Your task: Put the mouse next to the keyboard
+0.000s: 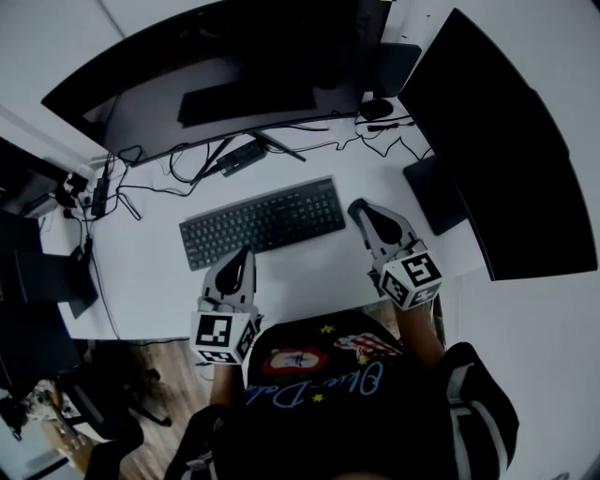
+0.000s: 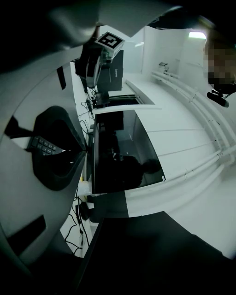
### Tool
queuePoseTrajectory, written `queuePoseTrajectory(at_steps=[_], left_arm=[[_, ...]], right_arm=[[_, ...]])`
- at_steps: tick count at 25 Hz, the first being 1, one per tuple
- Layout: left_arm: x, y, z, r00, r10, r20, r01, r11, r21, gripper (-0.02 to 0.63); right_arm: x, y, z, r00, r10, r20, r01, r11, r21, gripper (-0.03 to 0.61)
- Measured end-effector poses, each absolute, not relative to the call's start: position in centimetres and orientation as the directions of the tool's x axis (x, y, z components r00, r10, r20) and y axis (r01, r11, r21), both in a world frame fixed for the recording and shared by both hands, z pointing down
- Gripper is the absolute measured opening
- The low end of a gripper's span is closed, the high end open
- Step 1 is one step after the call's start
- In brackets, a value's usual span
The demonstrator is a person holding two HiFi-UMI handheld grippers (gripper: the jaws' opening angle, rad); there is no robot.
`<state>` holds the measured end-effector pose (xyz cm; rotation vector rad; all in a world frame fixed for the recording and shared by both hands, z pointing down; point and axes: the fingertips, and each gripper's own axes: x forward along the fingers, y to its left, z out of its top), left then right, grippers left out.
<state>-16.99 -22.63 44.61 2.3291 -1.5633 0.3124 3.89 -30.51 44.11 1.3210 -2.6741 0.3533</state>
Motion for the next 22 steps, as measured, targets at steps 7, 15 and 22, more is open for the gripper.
queuePoseTrajectory(at_steps=[7, 15, 22], left_arm=[[-17.02, -22.68, 44.77, 0.381, -0.85, 0.362, -0.924, -0.353, 0.145, 0.0], [-16.82, -22.86, 44.42, 0.381, -0.849, 0.366, -0.925, -0.353, 0.142, 0.0], [-16.65, -22.95, 44.6, 0.382, -0.853, 0.356, -0.924, -0.352, 0.148, 0.0]], right_arm=[[3.82, -30.47, 44.2, -0.605, -0.759, 0.241, -0.796, 0.588, -0.144, -0.002], [4.25, -30.74, 44.01, -0.598, -0.765, 0.241, -0.801, 0.584, -0.133, -0.002], [4.5, -30.86, 43.85, -0.595, -0.767, 0.241, -0.803, 0.582, -0.13, -0.002]])
